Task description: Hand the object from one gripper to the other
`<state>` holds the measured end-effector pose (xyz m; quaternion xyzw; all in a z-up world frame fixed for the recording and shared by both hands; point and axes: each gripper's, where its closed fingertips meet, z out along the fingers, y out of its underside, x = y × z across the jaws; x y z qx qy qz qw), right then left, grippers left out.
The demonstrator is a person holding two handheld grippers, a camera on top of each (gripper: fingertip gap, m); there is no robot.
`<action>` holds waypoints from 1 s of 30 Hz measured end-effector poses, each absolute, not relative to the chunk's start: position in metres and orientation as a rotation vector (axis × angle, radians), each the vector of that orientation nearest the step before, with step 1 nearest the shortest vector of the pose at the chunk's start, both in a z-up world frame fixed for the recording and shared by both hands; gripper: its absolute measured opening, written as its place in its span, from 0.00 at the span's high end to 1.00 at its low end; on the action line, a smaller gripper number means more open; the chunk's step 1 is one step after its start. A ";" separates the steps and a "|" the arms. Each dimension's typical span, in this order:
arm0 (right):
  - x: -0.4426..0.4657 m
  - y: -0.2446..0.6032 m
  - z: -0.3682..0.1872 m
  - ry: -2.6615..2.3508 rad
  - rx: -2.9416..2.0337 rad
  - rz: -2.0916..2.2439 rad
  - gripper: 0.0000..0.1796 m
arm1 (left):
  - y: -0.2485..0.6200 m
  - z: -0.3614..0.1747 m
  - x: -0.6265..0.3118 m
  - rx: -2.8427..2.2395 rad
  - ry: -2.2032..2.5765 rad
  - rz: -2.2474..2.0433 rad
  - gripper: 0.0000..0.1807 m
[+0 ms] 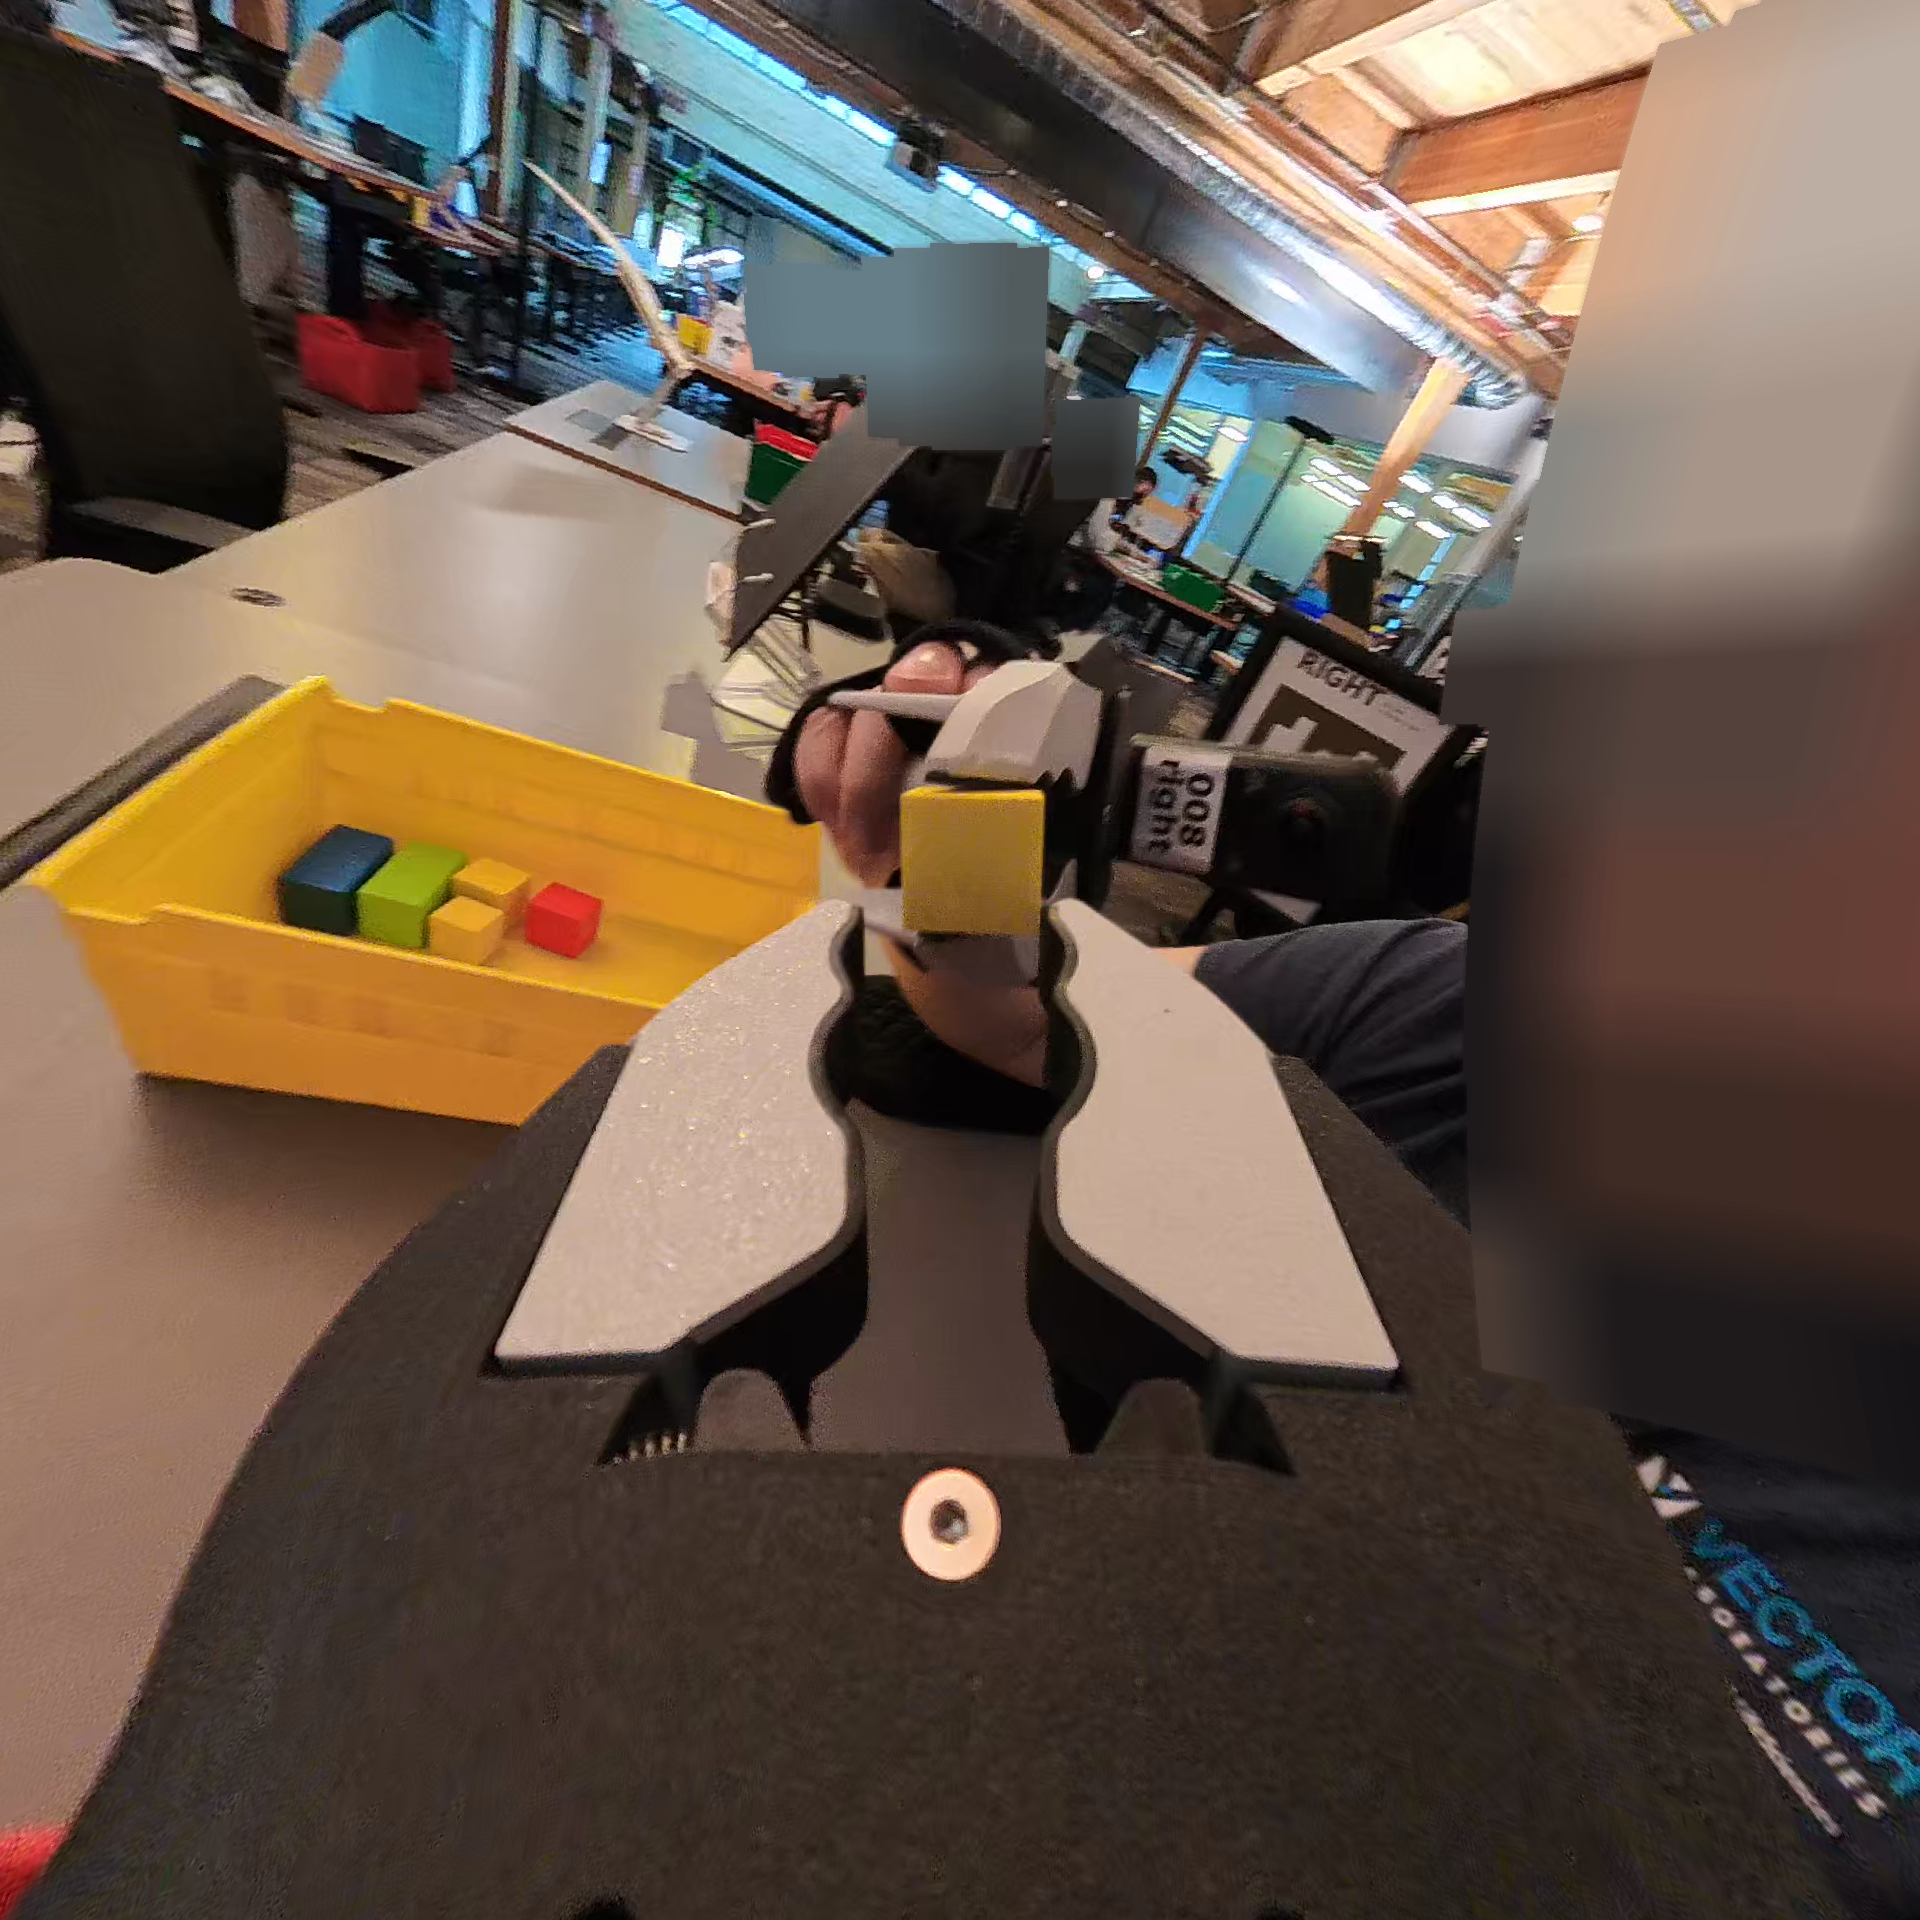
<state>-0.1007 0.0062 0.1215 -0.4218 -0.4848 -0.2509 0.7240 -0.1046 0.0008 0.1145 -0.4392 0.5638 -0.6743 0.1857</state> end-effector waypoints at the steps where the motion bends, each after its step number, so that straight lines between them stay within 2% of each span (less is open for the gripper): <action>1: -0.096 0.007 0.122 -1.080 -0.956 -0.553 0.84 | 0.007 0.114 -0.106 -1.255 1.574 -1.868 0.81; 5: -0.023 0.020 0.099 -1.157 -1.354 -0.584 0.84 | 0.026 0.120 -0.117 -1.279 1.503 -1.786 0.80; 8: 0.061 0.010 0.043 -1.137 -1.866 -0.434 0.84 | 0.031 0.128 -0.125 -1.259 1.468 -1.780 0.81; 12: 0.137 -0.012 -0.038 -1.138 -2.314 -0.325 0.84 | 0.031 0.121 -0.127 -1.289 1.521 -1.712 0.82; 19: 0.182 -0.030 -0.122 -1.105 -2.821 -0.257 0.84 | 0.026 0.111 -0.124 -1.321 1.577 -1.674 0.81; 30: 0.188 -0.026 -0.152 -1.115 -2.915 -0.226 0.84 | 0.032 0.106 -0.126 -1.359 1.583 -1.637 0.82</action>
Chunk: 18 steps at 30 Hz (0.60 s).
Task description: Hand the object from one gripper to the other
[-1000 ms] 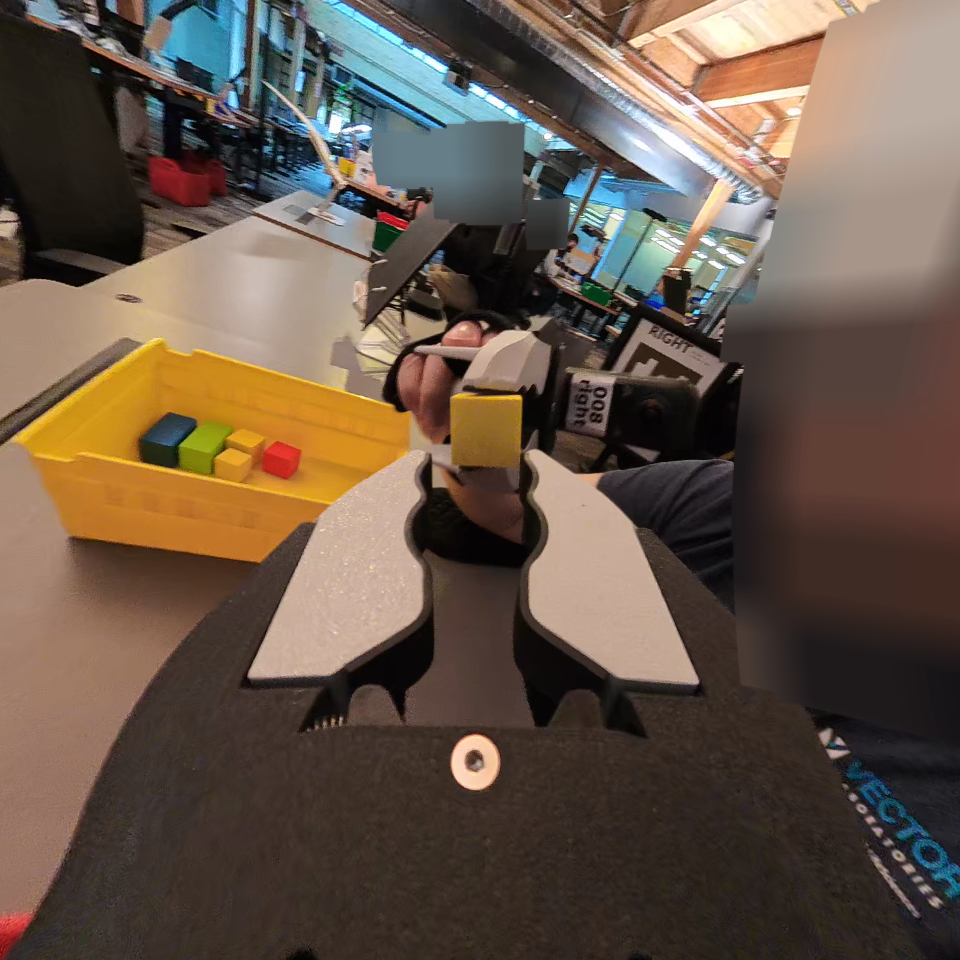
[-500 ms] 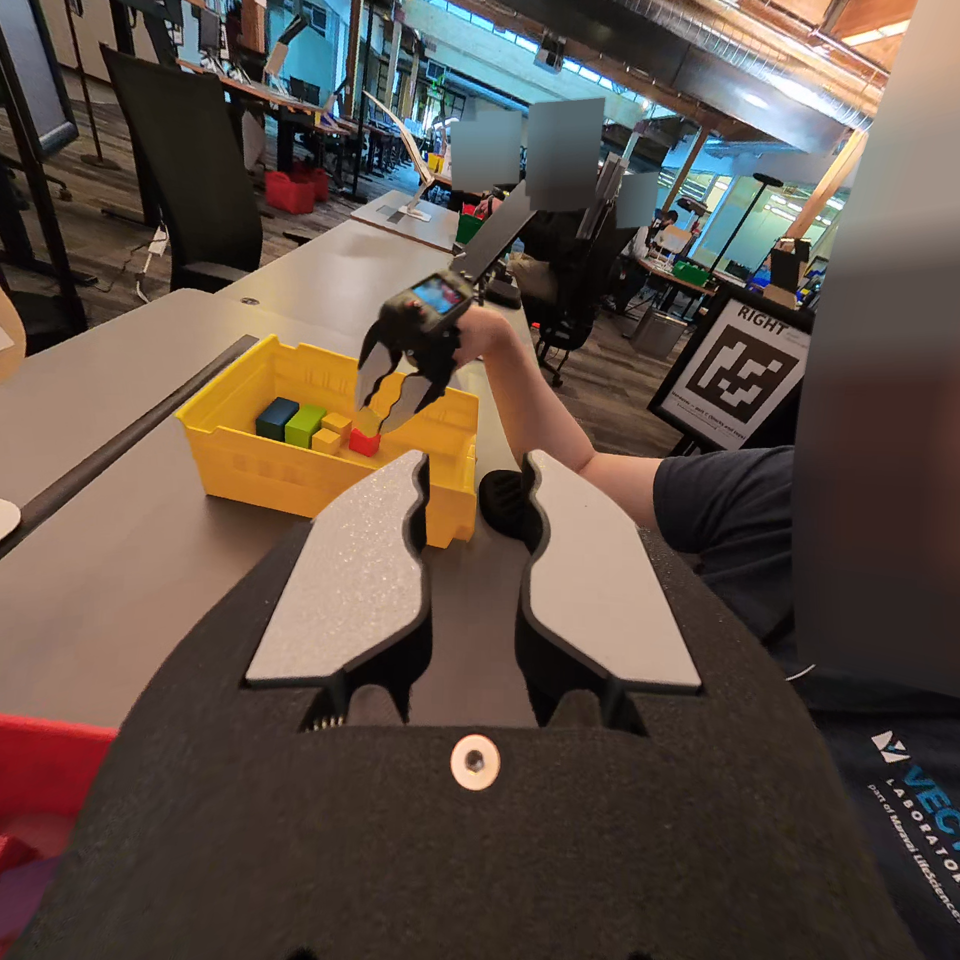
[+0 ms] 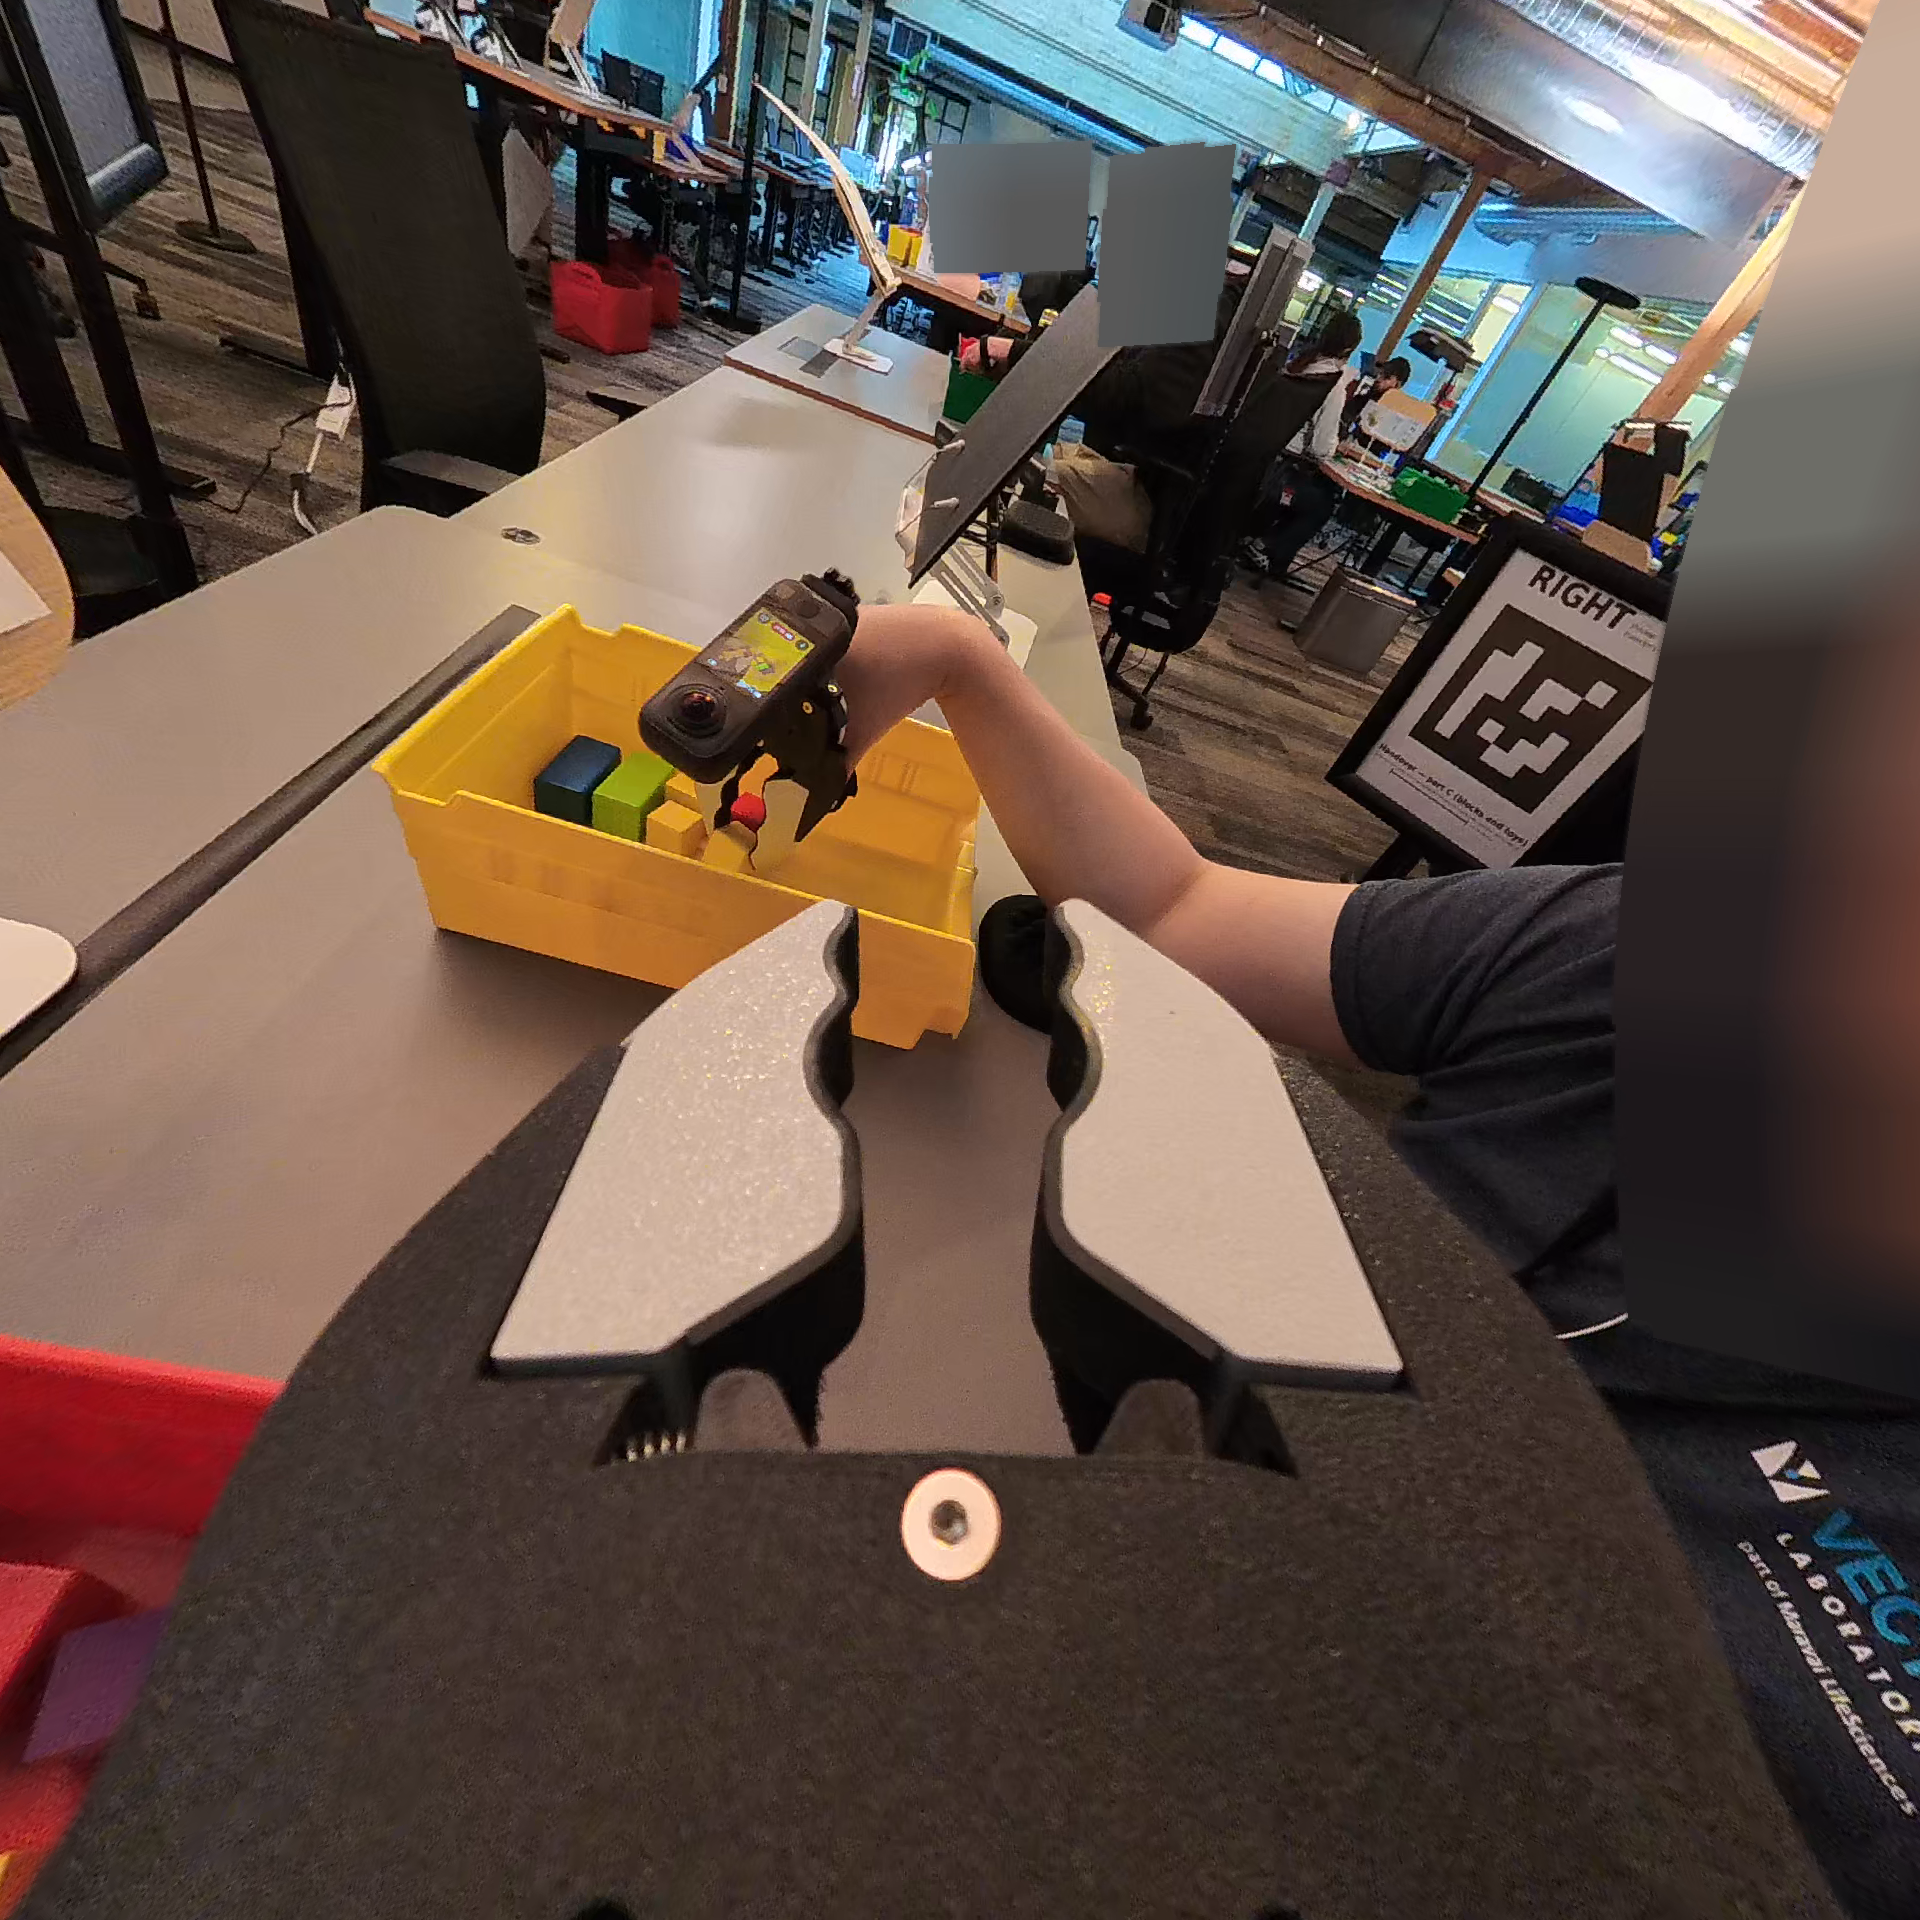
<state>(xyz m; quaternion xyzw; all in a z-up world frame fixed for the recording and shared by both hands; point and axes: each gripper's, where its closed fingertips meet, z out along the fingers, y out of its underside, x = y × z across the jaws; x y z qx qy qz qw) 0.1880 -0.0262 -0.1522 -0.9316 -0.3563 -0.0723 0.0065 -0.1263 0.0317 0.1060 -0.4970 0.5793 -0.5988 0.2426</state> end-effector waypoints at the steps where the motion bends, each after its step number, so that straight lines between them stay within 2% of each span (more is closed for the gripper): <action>1: 0.187 -0.025 -0.152 -1.108 -2.913 -0.215 0.84 | 0.031 0.106 -0.127 -1.358 1.585 -1.640 0.82; 13: 0.184 -0.019 -0.147 -1.081 -2.864 -0.218 0.82 | 0.043 0.102 -0.130 -1.401 1.569 -1.558 0.81; 18: 0.184 -0.018 -0.119 -1.047 -2.769 -0.273 0.81 | 0.084 0.067 -0.144 -1.601 1.586 -1.180 0.81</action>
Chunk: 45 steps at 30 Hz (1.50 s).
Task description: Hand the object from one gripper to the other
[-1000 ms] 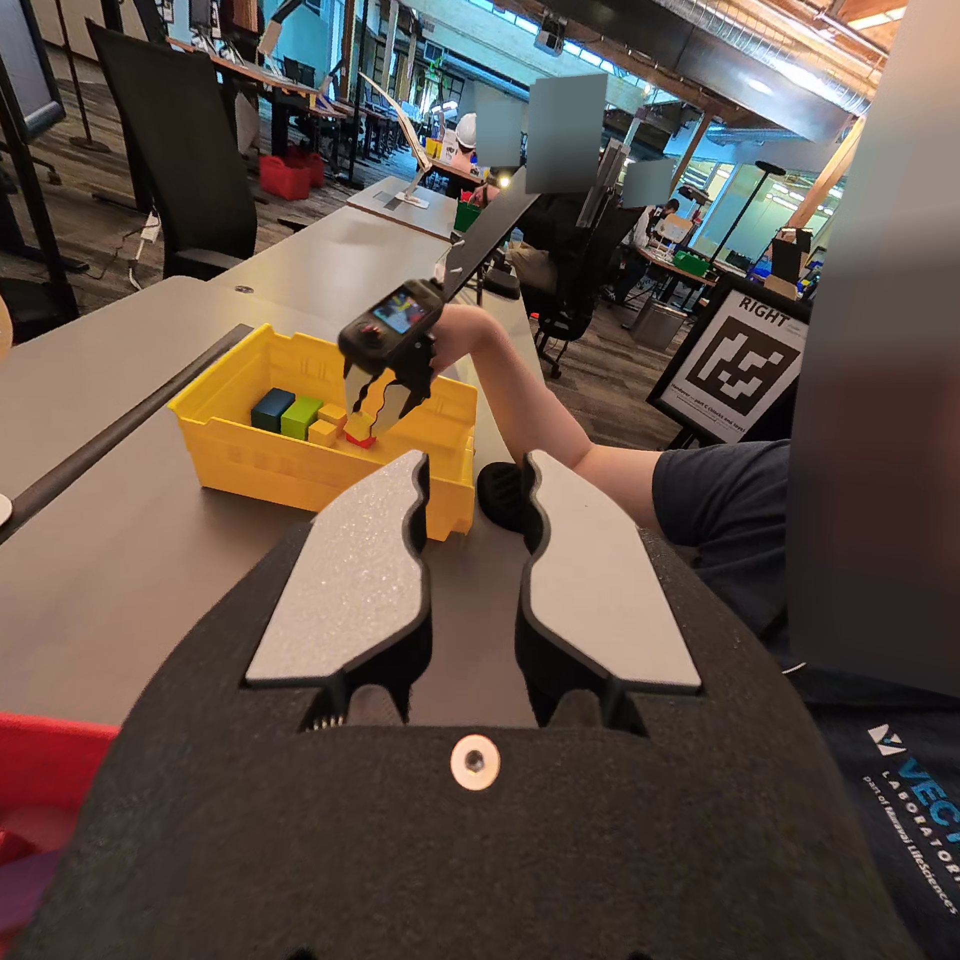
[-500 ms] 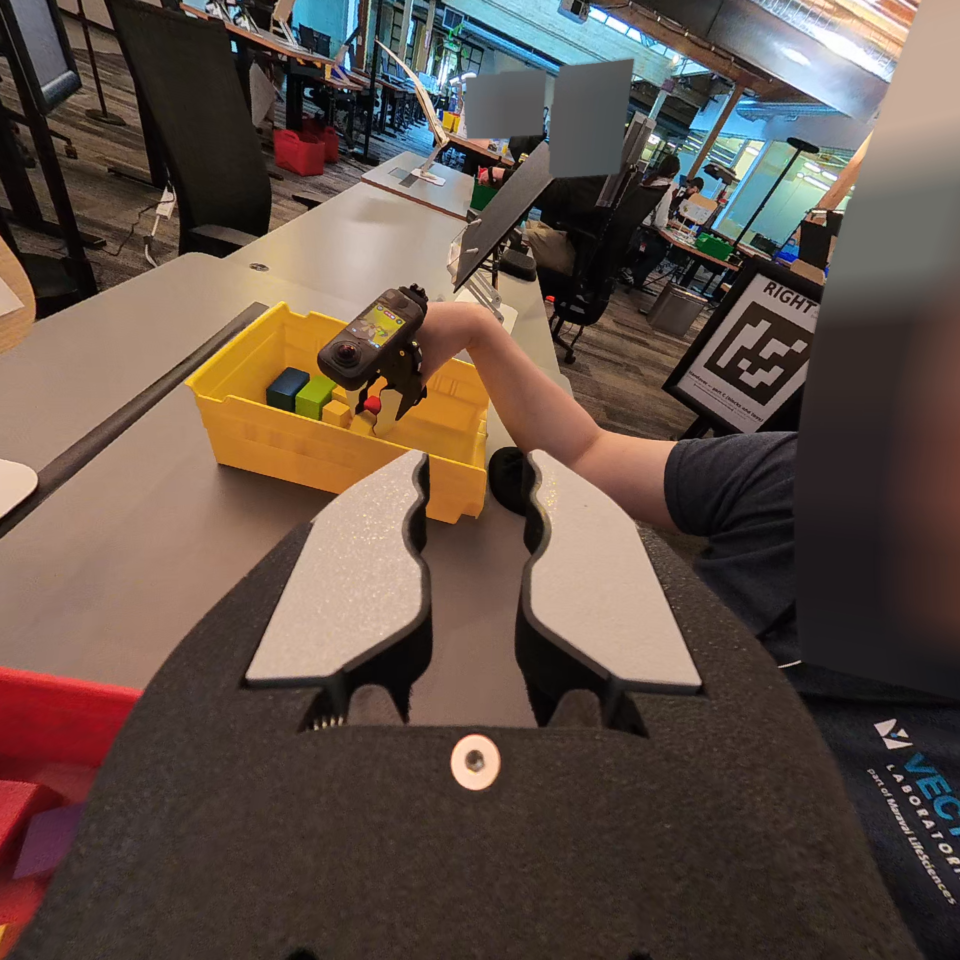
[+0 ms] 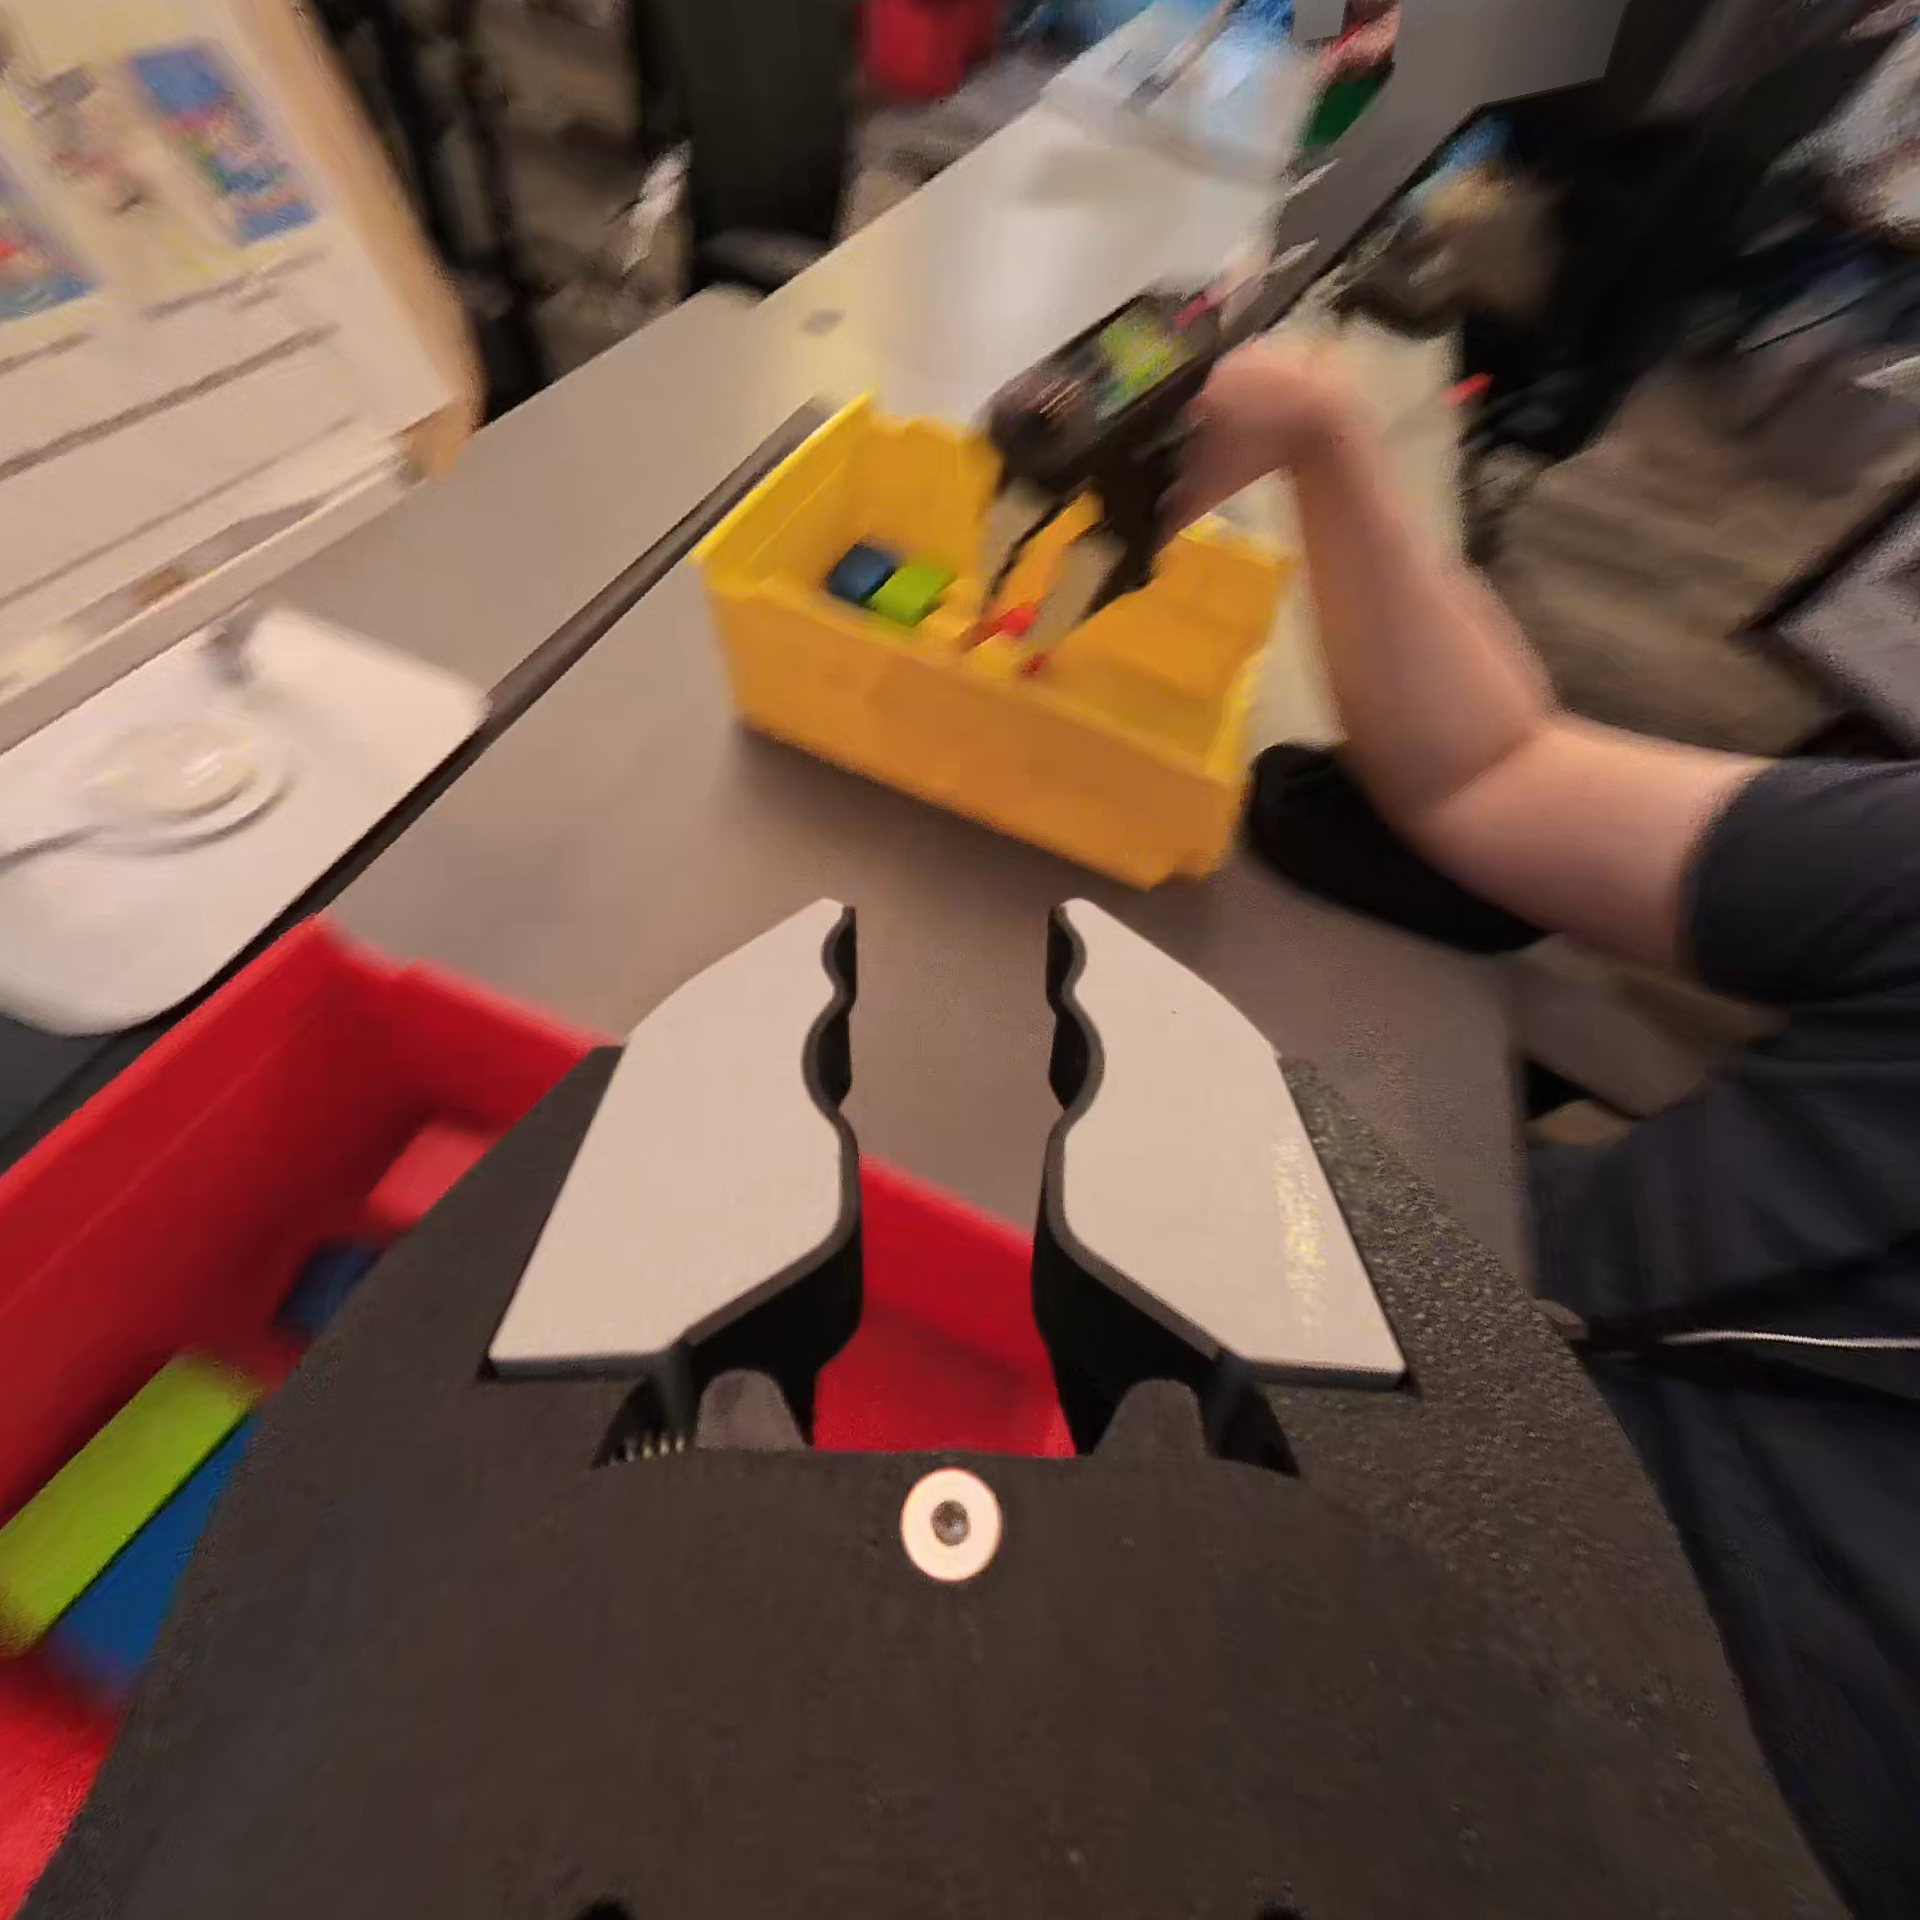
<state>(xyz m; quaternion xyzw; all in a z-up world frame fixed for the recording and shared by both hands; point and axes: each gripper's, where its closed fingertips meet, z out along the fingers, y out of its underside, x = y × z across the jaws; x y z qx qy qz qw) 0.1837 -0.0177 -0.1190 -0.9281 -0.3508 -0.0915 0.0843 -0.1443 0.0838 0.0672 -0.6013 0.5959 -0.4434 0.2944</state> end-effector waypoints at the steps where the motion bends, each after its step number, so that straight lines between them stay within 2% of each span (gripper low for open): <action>1: 0.184 -0.018 -0.111 -1.035 -2.744 -0.295 0.81 | 0.102 0.054 -0.152 -1.677 1.569 -1.022 0.81; 5: 0.182 -0.019 -0.085 -1.016 -2.648 -0.363 0.81 | 0.156 0.005 -0.183 -1.921 1.537 -0.560 0.81; 18: 0.172 -0.018 -0.071 -1.058 -2.570 -0.403 0.81 | 0.200 -0.122 -0.158 -1.850 1.859 -0.210 0.78; 28: 0.172 -0.018 -0.074 -1.072 -2.578 -0.400 0.81 | 0.207 -0.143 -0.152 -1.890 1.841 -0.227 0.78; 35: 0.171 -0.018 -0.077 -1.081 -2.586 -0.396 0.81 | 0.209 -0.149 -0.152 -1.909 1.844 -0.192 0.83; 41: 0.172 -0.018 -0.078 -1.082 -2.593 -0.395 0.81 | 0.209 -0.147 -0.156 -1.918 1.850 -0.185 0.84; 45: 0.171 -0.017 -0.074 -1.084 -2.576 -0.414 0.81 | 0.211 -0.125 -0.164 -1.907 1.802 -0.214 0.84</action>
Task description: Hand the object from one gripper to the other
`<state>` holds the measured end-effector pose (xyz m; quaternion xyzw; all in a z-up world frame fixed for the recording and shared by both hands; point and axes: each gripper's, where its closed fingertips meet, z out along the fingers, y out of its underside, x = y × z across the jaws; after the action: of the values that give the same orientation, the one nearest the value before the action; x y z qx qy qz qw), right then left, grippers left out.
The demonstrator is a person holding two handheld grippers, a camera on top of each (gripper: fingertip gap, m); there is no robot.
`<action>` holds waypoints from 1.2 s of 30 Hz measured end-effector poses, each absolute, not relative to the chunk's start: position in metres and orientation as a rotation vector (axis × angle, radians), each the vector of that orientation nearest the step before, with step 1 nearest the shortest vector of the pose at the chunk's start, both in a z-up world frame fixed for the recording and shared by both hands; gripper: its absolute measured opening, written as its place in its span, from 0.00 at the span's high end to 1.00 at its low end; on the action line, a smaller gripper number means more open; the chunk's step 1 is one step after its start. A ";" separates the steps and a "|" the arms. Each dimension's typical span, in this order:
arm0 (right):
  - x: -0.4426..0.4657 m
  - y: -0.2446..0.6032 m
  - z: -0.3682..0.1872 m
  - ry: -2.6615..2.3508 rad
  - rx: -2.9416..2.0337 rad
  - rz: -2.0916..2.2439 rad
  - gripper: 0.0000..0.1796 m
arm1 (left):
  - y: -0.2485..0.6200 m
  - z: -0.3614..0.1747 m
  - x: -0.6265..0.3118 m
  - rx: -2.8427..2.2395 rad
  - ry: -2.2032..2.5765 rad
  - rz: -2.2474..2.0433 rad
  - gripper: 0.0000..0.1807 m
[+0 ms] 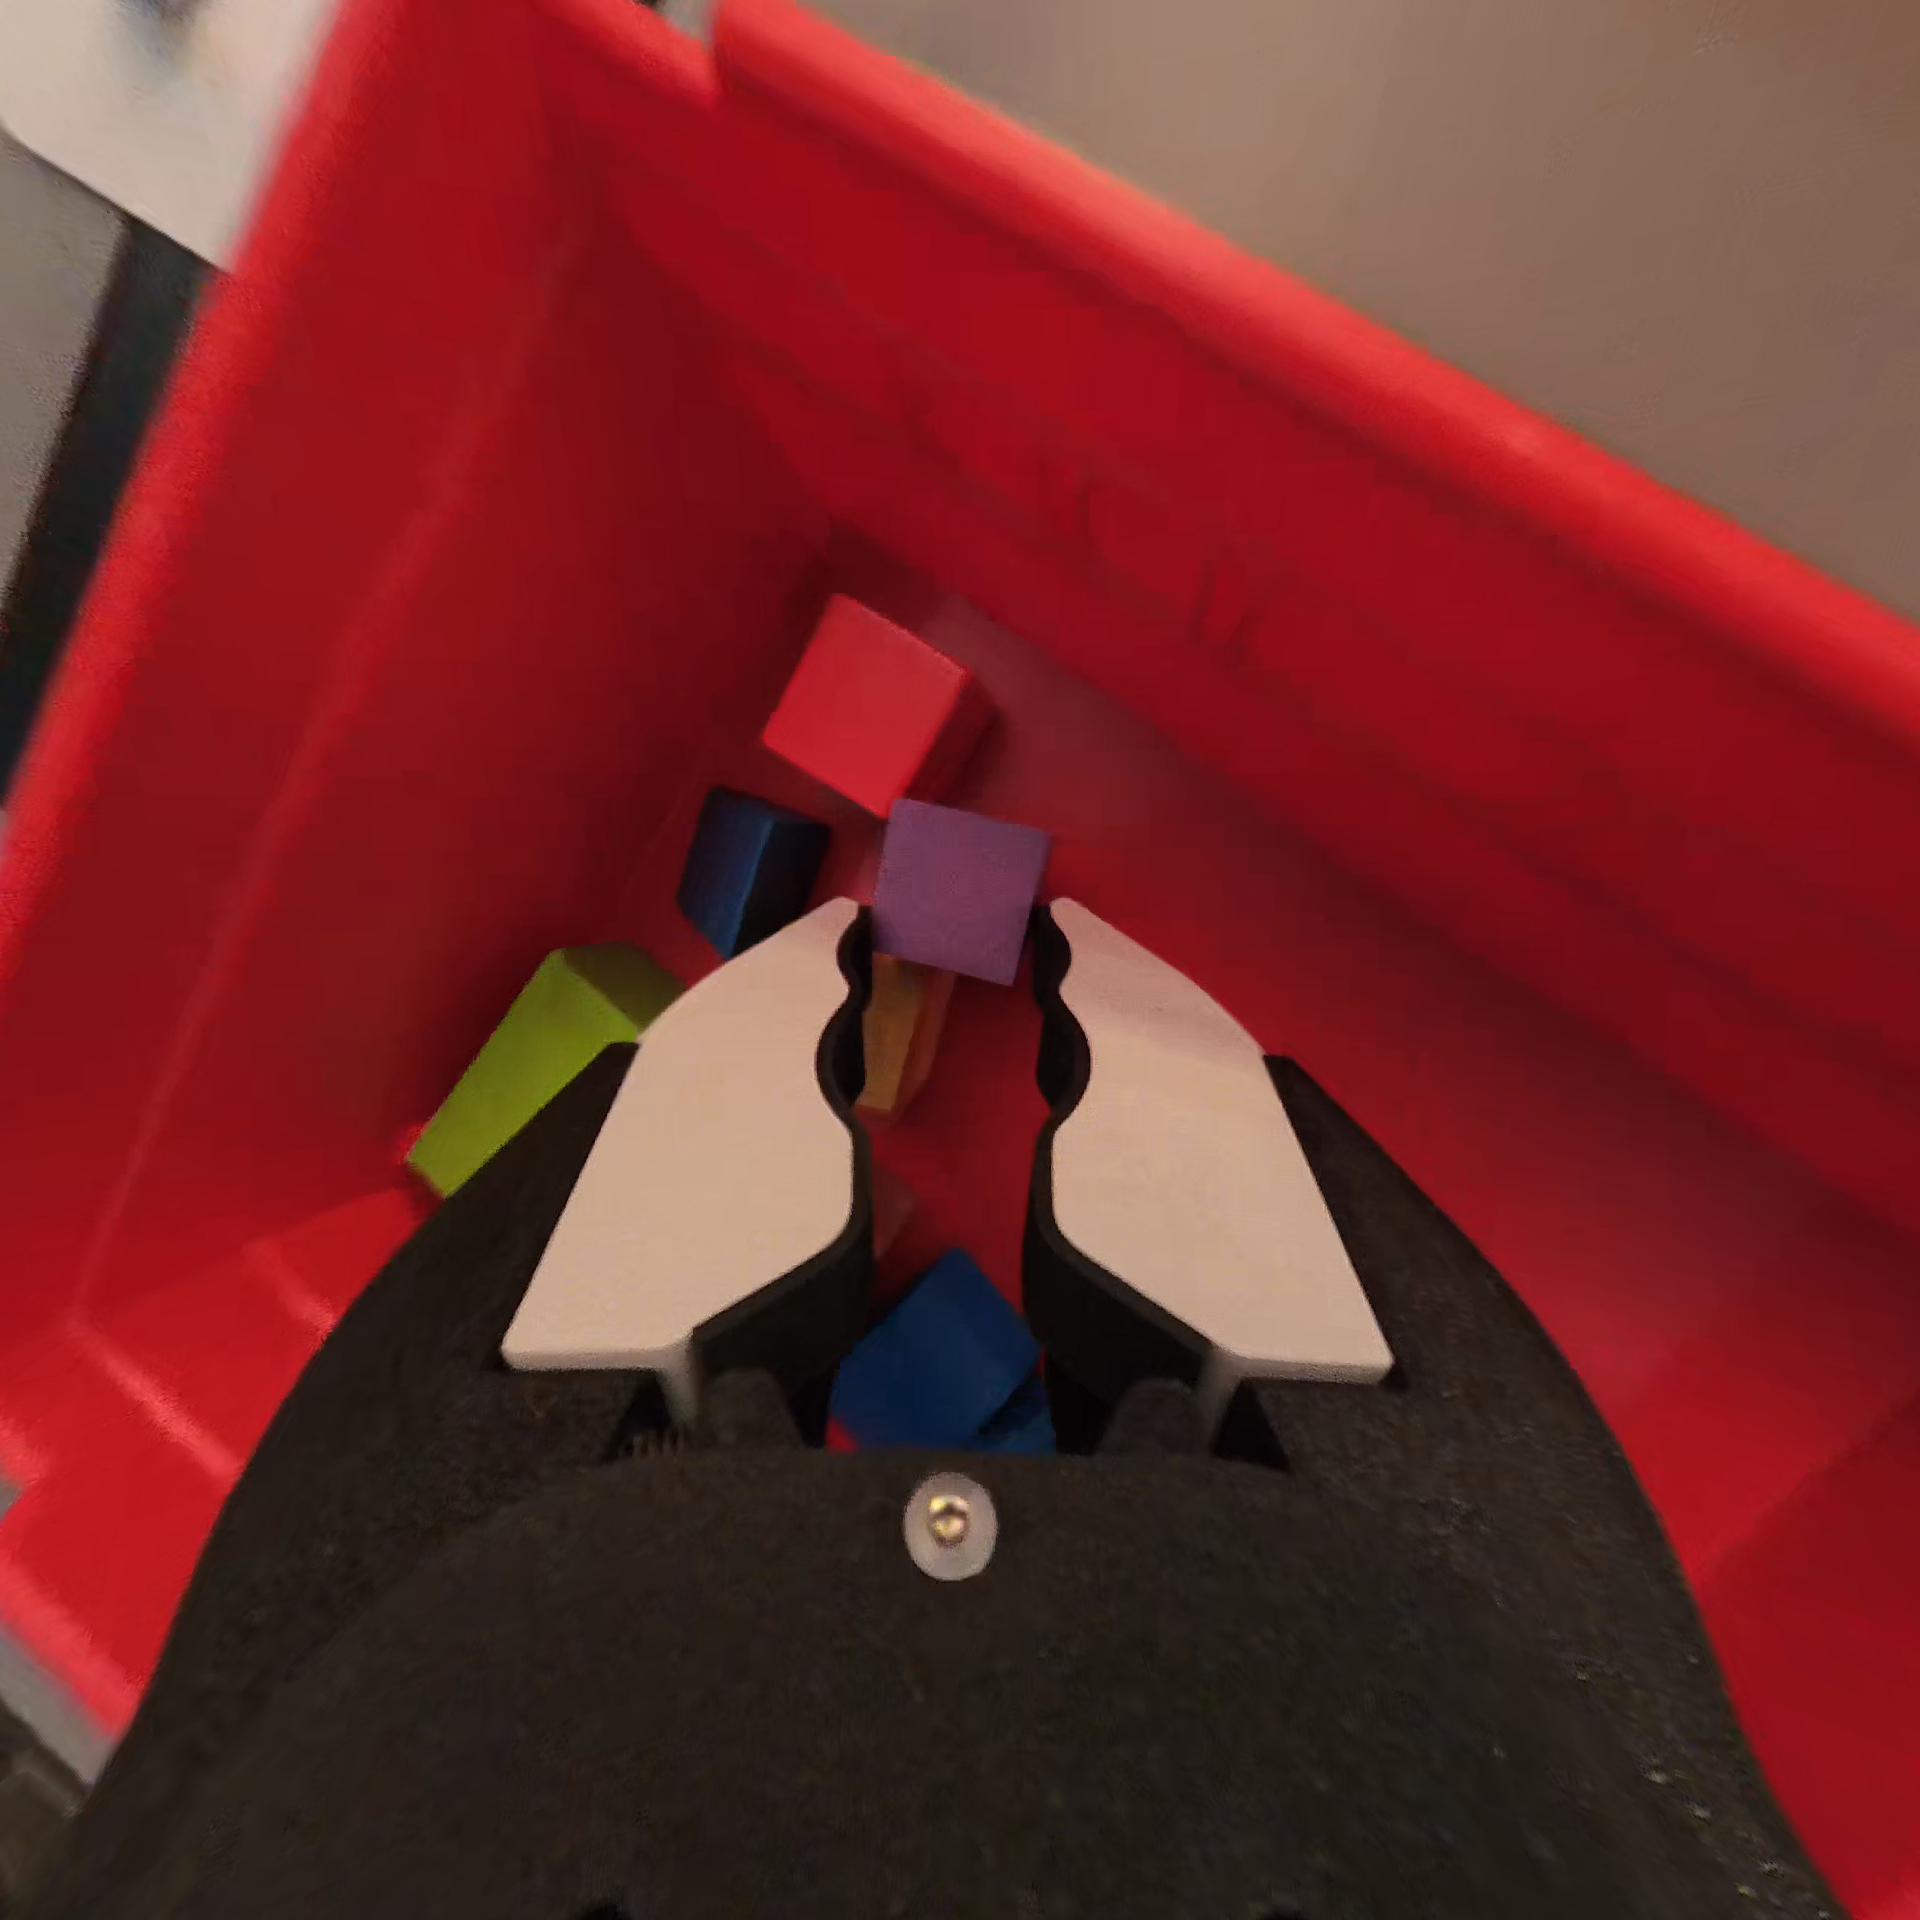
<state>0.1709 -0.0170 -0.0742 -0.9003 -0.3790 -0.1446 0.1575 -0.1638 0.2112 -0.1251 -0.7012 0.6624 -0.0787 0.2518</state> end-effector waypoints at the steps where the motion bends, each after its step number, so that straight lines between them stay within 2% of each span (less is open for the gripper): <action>1: 0.170 -0.016 -0.071 -1.085 -2.560 -0.425 0.82 | 0.212 -0.113 -0.165 -1.893 1.769 -0.243 0.84; 6: 0.146 0.012 -0.021 -1.133 -2.239 -0.660 0.86 | 0.183 -0.026 -0.153 -1.752 1.593 -0.633 0.84; 9: 0.093 0.031 0.029 -1.189 -1.869 -0.763 0.86 | 0.129 0.022 -0.142 -1.597 1.641 -1.000 0.84; 11: 0.037 0.032 0.049 -1.275 -1.621 -0.706 0.85 | 0.102 0.035 -0.141 -1.510 1.719 -1.061 0.84; 15: -0.064 0.013 0.051 -1.460 -1.321 -0.526 0.76 | 0.051 0.042 -0.140 -1.352 1.919 -1.088 0.84; 20: -0.116 -0.002 0.049 -1.552 -1.119 -0.593 0.75 | 0.017 0.030 -0.137 -1.276 2.109 -1.003 0.84; 28: -0.128 -0.001 0.031 -1.634 -1.116 -0.639 0.75 | -0.008 0.017 -0.127 -1.245 2.228 -1.007 0.84; 33: -0.128 -0.001 0.027 -1.654 -1.124 -0.641 0.83 | -0.015 0.017 -0.127 -1.219 2.254 -1.044 0.84; 36: -0.127 0.000 0.025 -1.651 -1.139 -0.622 0.84 | -0.013 0.016 -0.125 -1.207 2.240 -1.011 0.81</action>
<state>-0.1273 -0.0004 0.0253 -0.4706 -0.6820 -0.2567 0.4976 -0.1248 -0.0127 0.0163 -0.4319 0.8014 -0.3619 0.2005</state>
